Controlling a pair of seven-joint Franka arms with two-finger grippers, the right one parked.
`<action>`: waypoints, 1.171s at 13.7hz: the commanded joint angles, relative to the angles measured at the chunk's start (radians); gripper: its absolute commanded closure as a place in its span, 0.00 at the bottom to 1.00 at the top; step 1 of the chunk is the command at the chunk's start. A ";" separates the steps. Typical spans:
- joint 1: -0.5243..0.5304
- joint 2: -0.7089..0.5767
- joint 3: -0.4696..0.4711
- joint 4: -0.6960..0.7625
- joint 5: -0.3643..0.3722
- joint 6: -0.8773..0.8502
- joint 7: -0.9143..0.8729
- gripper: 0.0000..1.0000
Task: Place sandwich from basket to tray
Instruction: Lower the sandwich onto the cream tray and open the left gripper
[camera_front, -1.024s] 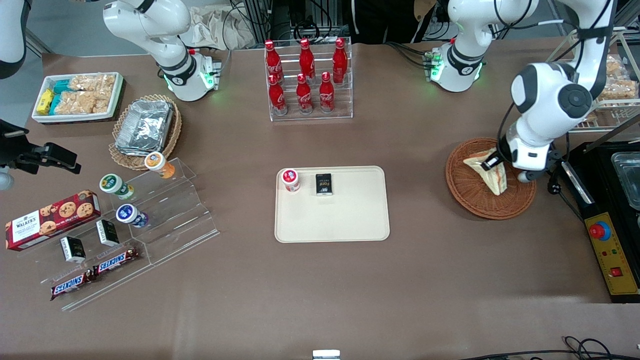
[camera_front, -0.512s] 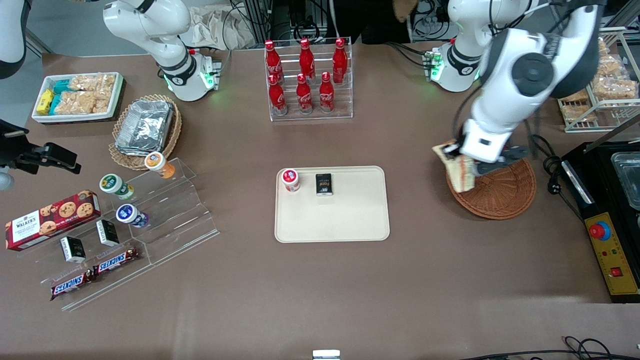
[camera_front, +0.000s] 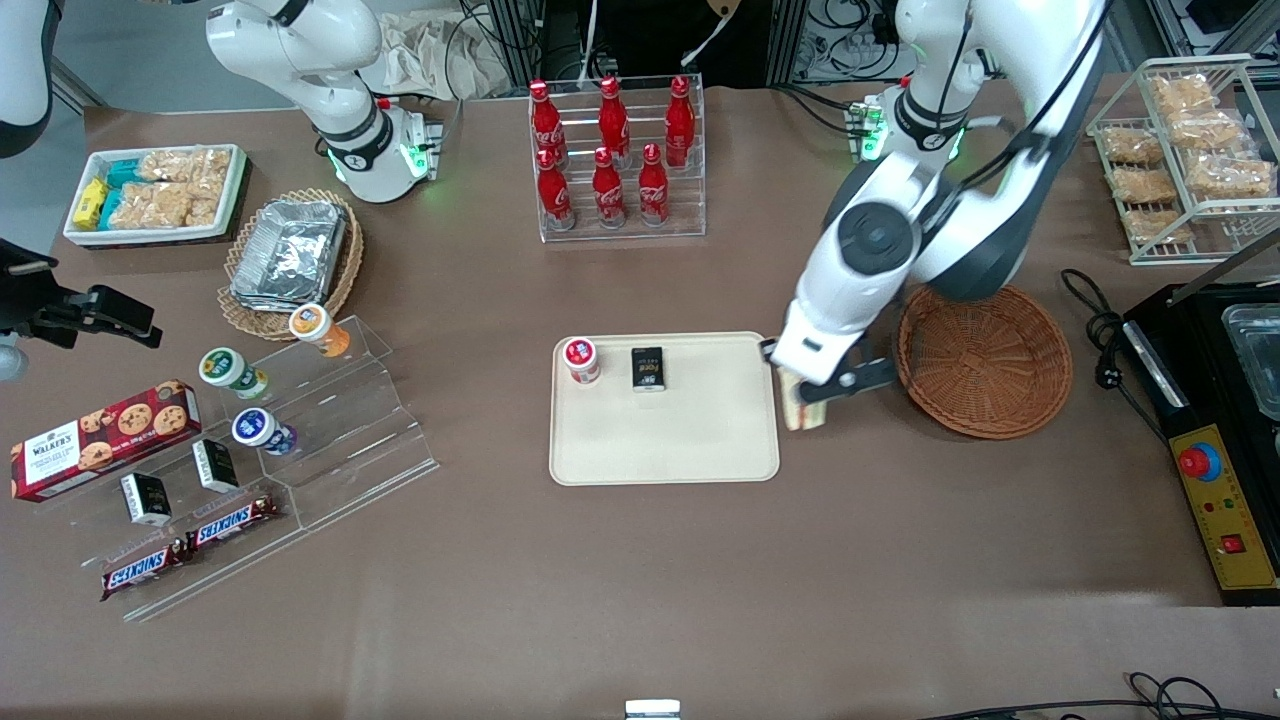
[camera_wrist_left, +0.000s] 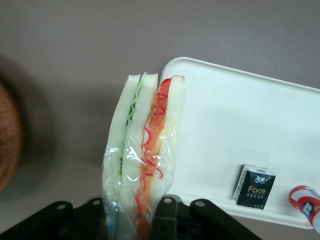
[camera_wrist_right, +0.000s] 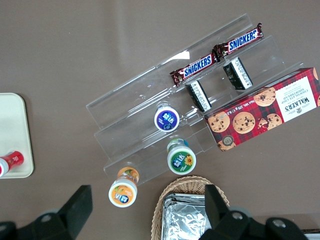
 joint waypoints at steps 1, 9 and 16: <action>-0.034 0.132 -0.009 0.050 0.126 0.063 -0.024 1.00; -0.085 0.314 -0.006 0.093 0.394 0.140 -0.044 0.00; -0.079 0.308 -0.007 0.108 0.393 0.140 -0.083 0.00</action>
